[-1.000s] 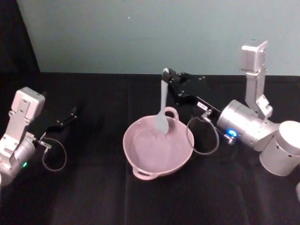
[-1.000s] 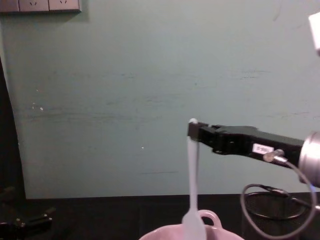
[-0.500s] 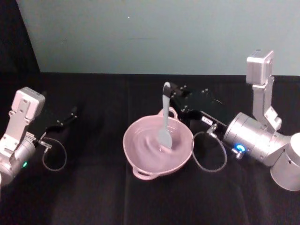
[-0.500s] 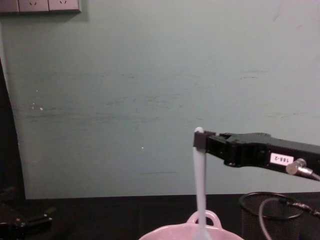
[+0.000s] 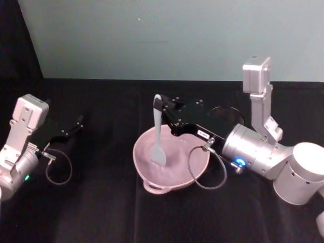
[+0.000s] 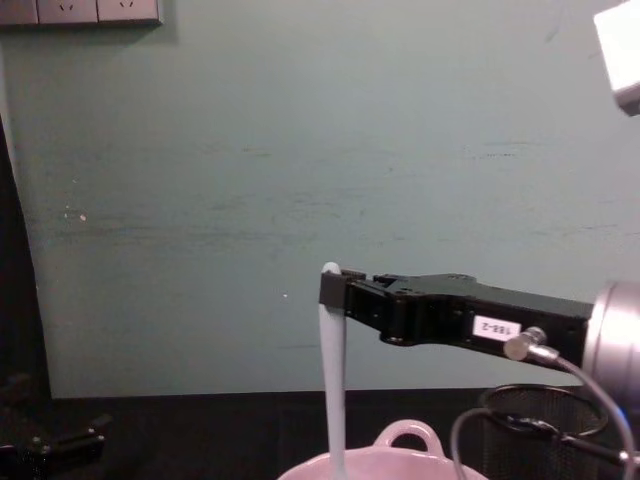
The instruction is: Use the one hand to pick up the spoon and stir the clear water in the bowl.
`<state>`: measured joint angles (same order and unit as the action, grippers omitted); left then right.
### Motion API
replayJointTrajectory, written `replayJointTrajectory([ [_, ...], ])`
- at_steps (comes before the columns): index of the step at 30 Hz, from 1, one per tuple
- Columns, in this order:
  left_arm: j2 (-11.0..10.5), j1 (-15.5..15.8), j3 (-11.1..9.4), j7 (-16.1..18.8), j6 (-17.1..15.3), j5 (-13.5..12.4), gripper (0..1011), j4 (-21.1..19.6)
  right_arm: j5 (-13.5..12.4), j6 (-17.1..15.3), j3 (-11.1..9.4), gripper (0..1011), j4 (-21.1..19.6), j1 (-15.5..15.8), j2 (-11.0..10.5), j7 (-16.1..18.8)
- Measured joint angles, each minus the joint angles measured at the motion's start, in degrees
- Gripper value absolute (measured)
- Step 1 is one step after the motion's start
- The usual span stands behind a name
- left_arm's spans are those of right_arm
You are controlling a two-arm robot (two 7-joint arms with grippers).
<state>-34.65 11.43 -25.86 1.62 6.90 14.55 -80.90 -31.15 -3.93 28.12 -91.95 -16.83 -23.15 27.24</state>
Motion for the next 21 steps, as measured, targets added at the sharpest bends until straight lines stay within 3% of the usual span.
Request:
replayJointTrajectory([
  [7,0.00,0.00,0.00,0.00,0.00,0.00,1011,0.00,0.20,0.88,0.62,98,4.36,-2.78,1.96,0.36],
  [12,0.00,0.00,0.00,0.00,0.00,0.00,1011,0.00,0.05,1.82,-0.08,98,7.64,-4.44,2.85,0.41],
  [21,0.00,0.00,0.00,0.00,0.00,0.00,1011,0.00,-0.37,2.38,-2.98,98,7.63,-4.03,1.22,-0.67],
])
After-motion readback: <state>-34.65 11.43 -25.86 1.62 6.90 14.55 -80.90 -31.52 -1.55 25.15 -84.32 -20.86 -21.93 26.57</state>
